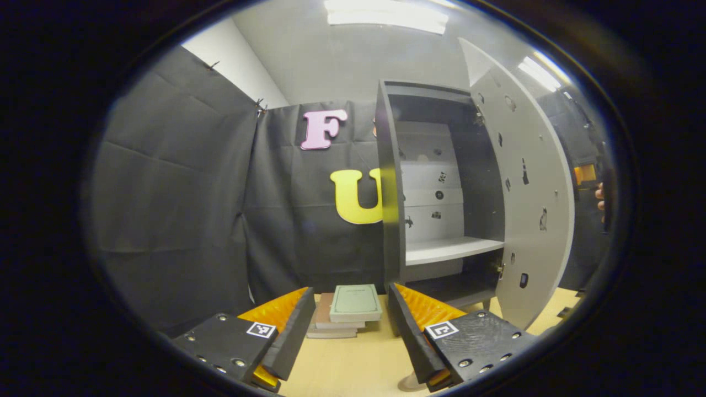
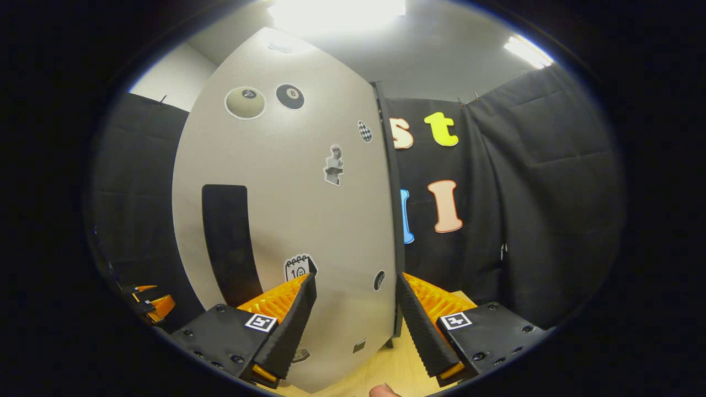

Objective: Open the cabinet door with the right hand, grasp the bottle in the cabinet with the left hand and place it on the coaster, then close the cabinet door with the right hand.

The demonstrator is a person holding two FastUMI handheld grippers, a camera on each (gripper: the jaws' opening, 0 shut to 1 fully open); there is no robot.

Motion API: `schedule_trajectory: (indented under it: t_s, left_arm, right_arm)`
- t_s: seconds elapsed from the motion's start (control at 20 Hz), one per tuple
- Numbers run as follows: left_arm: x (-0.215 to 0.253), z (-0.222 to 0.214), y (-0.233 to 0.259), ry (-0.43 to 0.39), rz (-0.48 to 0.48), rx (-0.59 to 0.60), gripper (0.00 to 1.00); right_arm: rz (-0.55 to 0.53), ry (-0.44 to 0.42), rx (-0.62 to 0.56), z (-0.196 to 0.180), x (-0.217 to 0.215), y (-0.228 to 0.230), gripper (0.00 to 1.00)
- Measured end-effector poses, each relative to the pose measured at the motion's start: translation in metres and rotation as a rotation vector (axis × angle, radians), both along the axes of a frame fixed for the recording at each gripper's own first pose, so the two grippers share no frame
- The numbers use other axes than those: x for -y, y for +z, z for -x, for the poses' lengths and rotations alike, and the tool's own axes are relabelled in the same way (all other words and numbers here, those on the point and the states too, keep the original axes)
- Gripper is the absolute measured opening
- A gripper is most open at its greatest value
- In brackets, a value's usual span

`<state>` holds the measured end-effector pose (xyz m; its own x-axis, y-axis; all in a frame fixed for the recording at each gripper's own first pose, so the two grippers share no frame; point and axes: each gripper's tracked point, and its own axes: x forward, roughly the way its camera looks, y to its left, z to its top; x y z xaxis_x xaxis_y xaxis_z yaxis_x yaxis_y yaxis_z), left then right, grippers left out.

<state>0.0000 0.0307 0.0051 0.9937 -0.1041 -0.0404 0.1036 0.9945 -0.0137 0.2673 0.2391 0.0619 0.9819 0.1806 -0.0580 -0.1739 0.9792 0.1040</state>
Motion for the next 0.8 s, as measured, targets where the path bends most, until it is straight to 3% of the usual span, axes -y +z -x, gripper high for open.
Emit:
schedule_trajectory:
  t_s: [0.3,0.35,0.55,0.6,0.8]
  left_arm:
    - [-0.044,0.012,-0.006,0.062,0.000,-0.012,0.80]
    - [-0.050,0.013,-0.007,0.075,-0.006,-0.015,0.80]
    - [-0.075,0.021,-0.011,0.121,-0.024,-0.022,0.80]
    - [-0.079,0.021,-0.012,0.131,-0.025,-0.025,0.80]
    - [-0.096,0.025,-0.019,0.163,-0.032,-0.039,0.80]
  right_arm:
    - [-0.020,0.033,-0.010,-0.042,-0.042,-0.006,0.93]
    - [-0.022,0.038,-0.015,-0.049,-0.049,-0.009,0.97]
    - [-0.011,0.063,-0.047,-0.072,-0.079,-0.031,0.97]
    - [-0.005,0.069,-0.053,-0.076,-0.086,-0.036,0.93]
    - [0.012,0.068,-0.048,-0.091,-0.096,-0.042,0.97]
